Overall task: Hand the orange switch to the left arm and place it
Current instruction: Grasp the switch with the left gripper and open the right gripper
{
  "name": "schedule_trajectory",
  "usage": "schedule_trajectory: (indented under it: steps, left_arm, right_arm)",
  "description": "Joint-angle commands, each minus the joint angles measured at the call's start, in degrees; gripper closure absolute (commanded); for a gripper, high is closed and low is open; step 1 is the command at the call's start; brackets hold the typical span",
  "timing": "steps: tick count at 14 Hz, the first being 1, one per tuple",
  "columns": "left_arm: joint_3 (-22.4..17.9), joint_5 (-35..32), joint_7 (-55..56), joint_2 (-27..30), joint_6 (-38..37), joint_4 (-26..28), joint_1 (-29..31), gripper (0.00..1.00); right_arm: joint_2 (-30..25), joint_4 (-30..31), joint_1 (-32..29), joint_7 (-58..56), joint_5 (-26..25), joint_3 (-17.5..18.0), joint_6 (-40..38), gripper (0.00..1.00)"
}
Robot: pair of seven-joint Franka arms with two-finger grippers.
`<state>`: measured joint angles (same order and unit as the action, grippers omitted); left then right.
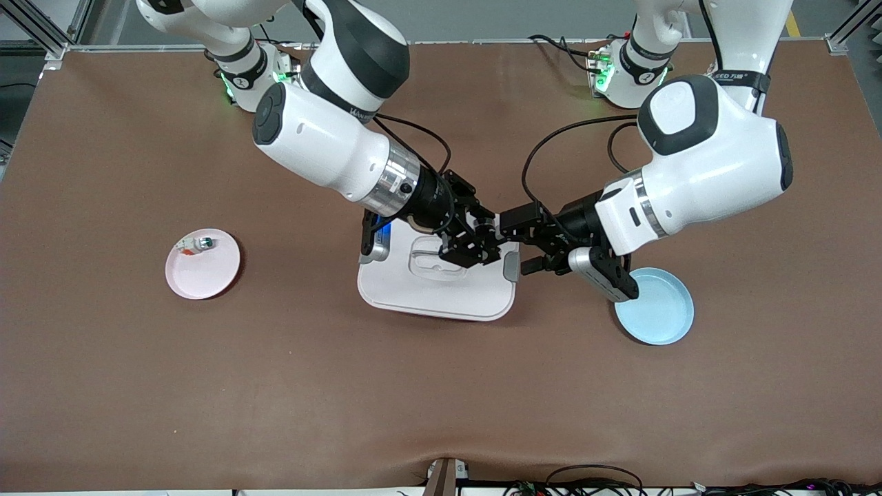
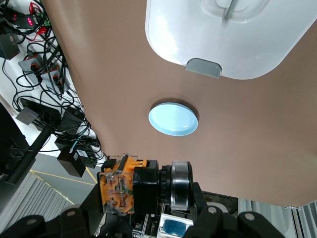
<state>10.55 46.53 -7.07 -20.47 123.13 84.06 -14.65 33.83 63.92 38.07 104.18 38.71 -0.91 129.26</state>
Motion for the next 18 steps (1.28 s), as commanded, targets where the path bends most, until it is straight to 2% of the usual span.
schedule_trajectory:
  steps: [1,12,14,15,18]
  left_arm:
    - [0.09,0.22,-2.24,-0.18,-3.15,-0.48,0.85,0.0]
    - [0.09,1.01,-2.33,-1.23,-2.2,-0.83,-0.21,0.0]
    - [0.09,1.02,-2.33,-1.23,-2.2,-0.83,-0.21,0.47]
    - [0.09,1.1,-2.42,-1.32,-2.2,-0.83,-0.29,0.64]
    - [0.09,0.93,-4.34,-1.94,-2.11,-0.92,-0.29,0.94]
  right_arm:
    - [2.65,-4.15,-0.1,0.59,1.1,0.2,1.95,1.0]
    - [2.82,-4.51,-0.02,2.87,1.1,0.56,2.14,1.0]
    - [3.26,-4.51,0.42,4.01,1.1,0.47,2.23,1.0]
    - [3.26,-4.51,0.51,4.28,1.1,0.47,2.14,1.0]
    - [3.26,-4.51,0.69,4.46,1.1,0.47,2.05,1.0]
